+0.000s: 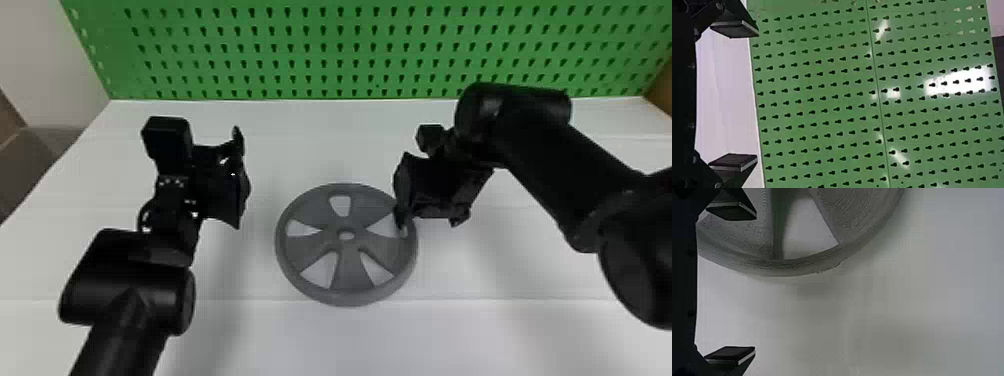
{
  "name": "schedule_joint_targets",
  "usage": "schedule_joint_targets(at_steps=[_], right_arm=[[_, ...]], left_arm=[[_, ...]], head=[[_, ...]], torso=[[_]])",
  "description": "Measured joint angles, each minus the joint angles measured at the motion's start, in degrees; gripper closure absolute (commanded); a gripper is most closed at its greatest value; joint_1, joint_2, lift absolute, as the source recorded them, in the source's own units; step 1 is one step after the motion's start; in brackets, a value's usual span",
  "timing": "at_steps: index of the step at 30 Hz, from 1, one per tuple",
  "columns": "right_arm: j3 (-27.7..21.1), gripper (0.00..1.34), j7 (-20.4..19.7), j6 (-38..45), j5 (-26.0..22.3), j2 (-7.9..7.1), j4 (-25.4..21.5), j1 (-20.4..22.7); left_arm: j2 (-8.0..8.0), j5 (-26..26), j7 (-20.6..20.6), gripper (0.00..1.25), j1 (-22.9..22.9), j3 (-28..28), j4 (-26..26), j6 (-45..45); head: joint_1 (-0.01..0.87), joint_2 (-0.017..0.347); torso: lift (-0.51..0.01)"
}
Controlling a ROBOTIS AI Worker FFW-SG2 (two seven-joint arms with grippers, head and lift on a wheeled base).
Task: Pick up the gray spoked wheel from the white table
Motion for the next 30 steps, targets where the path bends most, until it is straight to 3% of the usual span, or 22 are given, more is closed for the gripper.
schedule_joint_targets(at_steps=[13, 30], right_arm=[[-2.53, 0.1, 0.0, -0.24, 2.76, 0.0, -1.5, 1.25], [-7.17, 0.1, 0.0, 2.44, 9.46, 0.0, -9.06, 5.01]], left_arm=[[0.04, 0.42, 0.0, 0.16, 0.24, 0.88, -0.23, -0.21], [0.35, 0.21, 0.14, 0.16, 0.34, 1.76, -1.23, -0.26]], head=[[0.773, 0.066], [0.773, 0.066]], torso=[[-0.081], [-0.081]])
